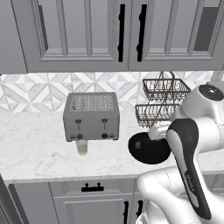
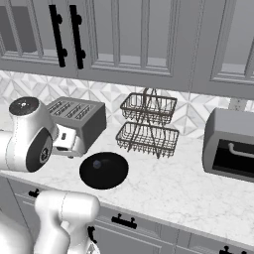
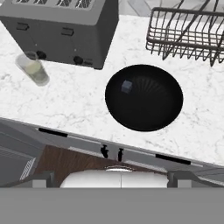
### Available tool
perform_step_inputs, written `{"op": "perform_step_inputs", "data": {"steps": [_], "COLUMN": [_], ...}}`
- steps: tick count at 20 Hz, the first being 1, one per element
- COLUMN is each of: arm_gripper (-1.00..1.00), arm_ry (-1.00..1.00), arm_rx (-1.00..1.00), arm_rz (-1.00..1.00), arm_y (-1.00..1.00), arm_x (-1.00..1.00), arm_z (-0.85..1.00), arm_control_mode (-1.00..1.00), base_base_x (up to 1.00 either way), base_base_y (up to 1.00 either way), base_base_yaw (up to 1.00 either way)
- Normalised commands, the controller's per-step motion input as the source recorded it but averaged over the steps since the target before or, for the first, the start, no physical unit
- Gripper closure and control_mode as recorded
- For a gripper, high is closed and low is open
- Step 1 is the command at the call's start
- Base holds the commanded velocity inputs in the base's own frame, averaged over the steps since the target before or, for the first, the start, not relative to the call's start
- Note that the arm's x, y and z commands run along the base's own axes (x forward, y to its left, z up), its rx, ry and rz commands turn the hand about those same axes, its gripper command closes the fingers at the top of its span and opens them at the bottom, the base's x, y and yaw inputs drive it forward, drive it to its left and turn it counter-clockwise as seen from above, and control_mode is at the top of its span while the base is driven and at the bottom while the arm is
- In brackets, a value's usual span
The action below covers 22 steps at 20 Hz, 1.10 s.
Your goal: Grab a lemon wedge from the fridge and one ice cube from the ice bowl, and put them in the glass of lemonade.
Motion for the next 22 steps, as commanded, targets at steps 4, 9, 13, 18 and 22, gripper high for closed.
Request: {"op": "perform_step_inputs", "data": {"steps": [4, 9, 13, 18, 22], "arm_gripper": [-1.00, -1.00, -1.00, -1.00, -1.00], "arm_ry": [-0.03, 0.00, 0.00, 0.00, 0.00], "arm_rx": [0.00, 0.00, 0.00, 0.00, 0.00], "arm_rz": [-0.02, 0.00, 0.00, 0.00, 0.00], "arm_y": [-0.01, 0.00, 0.00, 0.00, 0.00], "arm_x": [-0.09, 0.00, -0.01, 0.00, 0.00], "arm_z": [0.10, 0.00, 0.00, 0.00, 0.00], "arm_control_mode": [-1.00, -1.00, 1.00, 1.00, 1.00], "base_base_x": [0.00, 0.00, -0.13, -1.00, -0.52], "base_base_y": [0.00, 0.00, 0.00, 0.00, 0.33], "base_base_yaw": [0.00, 0.00, 0.00, 0.00, 0.35]}}
